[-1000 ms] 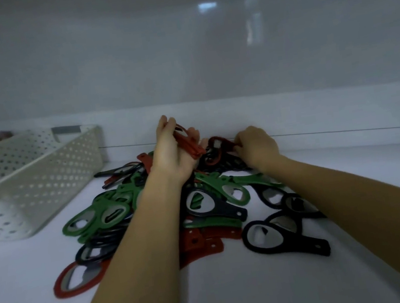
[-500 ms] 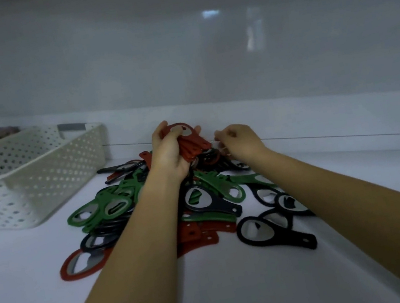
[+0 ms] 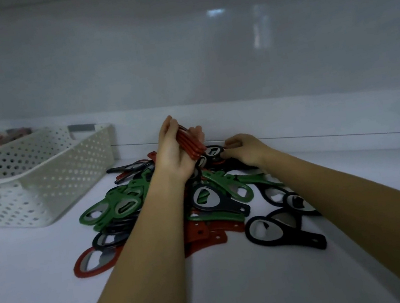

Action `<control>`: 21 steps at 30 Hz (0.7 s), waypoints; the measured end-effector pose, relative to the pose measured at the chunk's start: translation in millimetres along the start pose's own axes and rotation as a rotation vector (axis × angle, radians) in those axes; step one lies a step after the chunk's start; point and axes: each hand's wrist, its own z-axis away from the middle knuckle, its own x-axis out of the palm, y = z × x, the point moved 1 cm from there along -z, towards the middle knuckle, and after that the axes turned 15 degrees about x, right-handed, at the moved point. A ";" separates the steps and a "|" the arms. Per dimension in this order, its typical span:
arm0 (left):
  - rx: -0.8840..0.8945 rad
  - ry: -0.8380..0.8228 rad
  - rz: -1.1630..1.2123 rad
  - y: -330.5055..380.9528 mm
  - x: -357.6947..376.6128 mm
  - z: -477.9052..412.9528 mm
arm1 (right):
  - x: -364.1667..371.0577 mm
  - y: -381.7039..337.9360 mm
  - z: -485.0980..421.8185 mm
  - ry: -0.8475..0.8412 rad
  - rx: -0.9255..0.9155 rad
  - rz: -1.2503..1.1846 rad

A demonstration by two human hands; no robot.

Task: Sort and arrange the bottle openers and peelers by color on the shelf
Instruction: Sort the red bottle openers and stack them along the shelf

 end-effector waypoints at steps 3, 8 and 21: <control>-0.024 0.003 0.022 1.2 0.5 0.9 | 4.4 -1.1 -3.2 0.056 -0.029 0.029; -0.017 0.015 -0.002 1.4 -0.5 0.2 | 2.0 -10.3 0.1 0.122 -0.083 -0.157; 0.033 -0.133 -0.209 0.7 2.5 0.9 | -74.8 -15.5 34.6 0.132 -0.165 -0.299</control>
